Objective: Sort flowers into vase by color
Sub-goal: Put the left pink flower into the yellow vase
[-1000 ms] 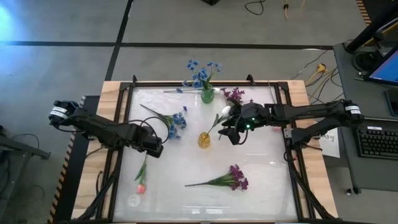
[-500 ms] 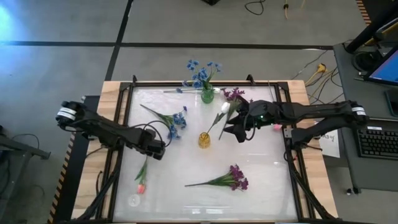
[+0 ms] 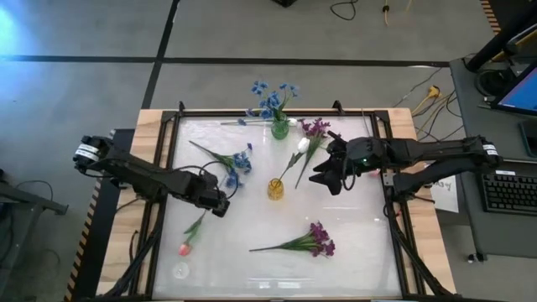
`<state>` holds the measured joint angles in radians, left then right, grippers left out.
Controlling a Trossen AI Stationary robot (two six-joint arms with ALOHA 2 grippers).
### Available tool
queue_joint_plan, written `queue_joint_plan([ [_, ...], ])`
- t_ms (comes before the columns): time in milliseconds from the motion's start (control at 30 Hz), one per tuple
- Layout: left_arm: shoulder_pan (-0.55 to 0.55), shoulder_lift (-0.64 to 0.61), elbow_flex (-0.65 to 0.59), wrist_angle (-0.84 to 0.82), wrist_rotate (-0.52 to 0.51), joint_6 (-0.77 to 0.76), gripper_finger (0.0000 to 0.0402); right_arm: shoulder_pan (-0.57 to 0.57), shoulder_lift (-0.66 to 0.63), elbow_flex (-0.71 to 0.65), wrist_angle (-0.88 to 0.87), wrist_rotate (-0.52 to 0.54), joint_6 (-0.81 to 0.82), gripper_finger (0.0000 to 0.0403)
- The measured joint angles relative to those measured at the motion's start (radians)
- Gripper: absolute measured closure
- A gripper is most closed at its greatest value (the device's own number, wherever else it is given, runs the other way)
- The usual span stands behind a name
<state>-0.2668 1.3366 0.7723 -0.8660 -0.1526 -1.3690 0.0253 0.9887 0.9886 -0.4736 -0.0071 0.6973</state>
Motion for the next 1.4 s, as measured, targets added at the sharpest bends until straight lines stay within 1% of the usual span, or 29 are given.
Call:
queue_joint_plan([
  [133,-0.032,-0.081,0.100,-0.052,-0.127,0.016,0.0401,0.031,-0.020,0.000,0.000,0.025,0.009,0.0165],
  [233,-0.052,-0.148,0.191,-0.058,-0.245,0.098,0.0401,0.049,-0.021,0.000,0.013,0.042,0.001,0.0165],
  [367,-0.068,-0.219,0.314,-0.050,-0.351,0.282,0.0402,0.073,-0.012,0.000,0.057,0.055,-0.024,0.0165],
  [500,-0.105,-0.257,0.421,0.029,-0.423,0.544,0.0402,0.112,-0.007,0.000,0.155,0.061,-0.086,0.0165],
  [567,-0.118,-0.264,0.467,0.097,-0.430,0.669,0.0402,0.133,-0.005,0.000,0.206,0.066,-0.118,0.0165],
  [633,-0.124,-0.264,0.510,0.164,-0.431,0.772,0.0402,0.157,0.003,0.000,0.276,0.095,-0.143,0.0167],
  [767,-0.125,-0.255,0.573,0.269,-0.409,0.916,0.0402,0.205,0.015,0.000,0.378,0.160,-0.194,0.0175],
  [900,-0.125,-0.235,0.591,0.369,-0.407,1.034,0.0402,0.221,0.030,0.000,0.478,0.166,-0.225,0.0184],
  [967,-0.125,-0.221,0.582,0.437,-0.407,1.088,0.0402,0.221,0.042,0.011,0.493,0.166,-0.229,0.0188],
  [1067,-0.125,-0.193,0.553,0.529,-0.408,1.128,0.0402,0.219,0.071,0.062,0.469,0.166,-0.258,0.0191],
  [1200,-0.125,-0.158,0.520,0.621,-0.407,1.133,0.0401,0.219,0.137,0.156,0.468,0.166,-0.345,0.0193],
  [1300,-0.125,-0.132,0.527,0.639,-0.407,1.137,0.0401,0.219,0.203,0.236,0.461,0.166,-0.404,0.0193],
  [1400,-0.124,-0.116,0.555,0.648,-0.412,1.165,0.0401,0.219,0.271,0.315,0.445,0.168,-0.429,0.0193],
])
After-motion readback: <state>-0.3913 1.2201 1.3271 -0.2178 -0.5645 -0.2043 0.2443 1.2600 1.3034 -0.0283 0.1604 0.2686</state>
